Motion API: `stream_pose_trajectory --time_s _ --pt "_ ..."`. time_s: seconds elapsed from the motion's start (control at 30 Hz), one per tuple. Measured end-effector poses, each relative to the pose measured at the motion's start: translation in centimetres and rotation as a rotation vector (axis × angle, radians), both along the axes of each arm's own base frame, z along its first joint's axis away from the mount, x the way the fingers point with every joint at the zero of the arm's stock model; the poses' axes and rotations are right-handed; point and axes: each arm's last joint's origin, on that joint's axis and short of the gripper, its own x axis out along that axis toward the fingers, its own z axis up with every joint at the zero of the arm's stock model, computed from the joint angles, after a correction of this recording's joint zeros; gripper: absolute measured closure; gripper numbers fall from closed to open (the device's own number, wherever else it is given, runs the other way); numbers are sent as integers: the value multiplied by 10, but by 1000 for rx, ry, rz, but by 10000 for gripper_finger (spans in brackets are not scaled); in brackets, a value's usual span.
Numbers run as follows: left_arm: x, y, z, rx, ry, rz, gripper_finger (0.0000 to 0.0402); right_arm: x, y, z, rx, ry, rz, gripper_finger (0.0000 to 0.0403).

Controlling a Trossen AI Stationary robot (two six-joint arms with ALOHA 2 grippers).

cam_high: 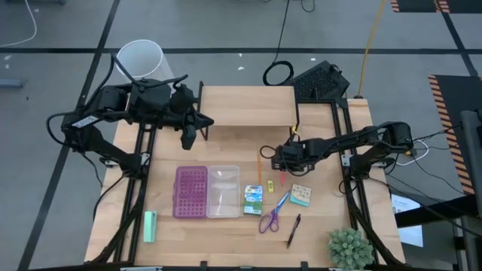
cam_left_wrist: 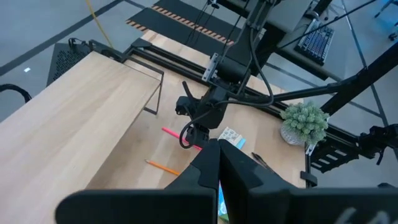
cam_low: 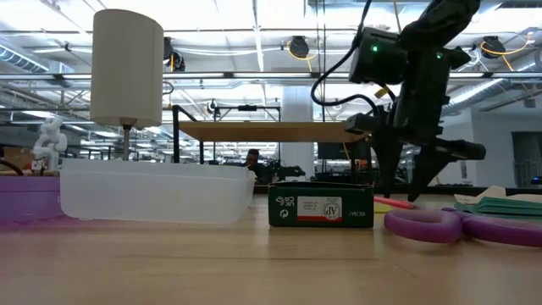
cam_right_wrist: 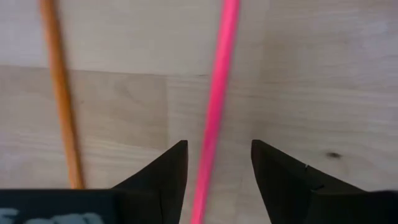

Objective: Pack school essentials
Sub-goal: Put the pink pencil into the violet supply box

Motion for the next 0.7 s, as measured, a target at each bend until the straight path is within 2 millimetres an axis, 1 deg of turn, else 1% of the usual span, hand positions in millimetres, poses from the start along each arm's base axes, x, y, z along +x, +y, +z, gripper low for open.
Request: stream_pose_trajectory --time_s 0.3,0.5,0.7 --pt "0 0 0 11 1 -6 396 0 -2 -2 -53 4 -17 263" --pt "0 0 0 21 3 -12 396 1 -2 -2 -57 -5 -19 279" --pt "0 0 0 21 3 -12 396 6 -2 -13 -45 20 -10 294"
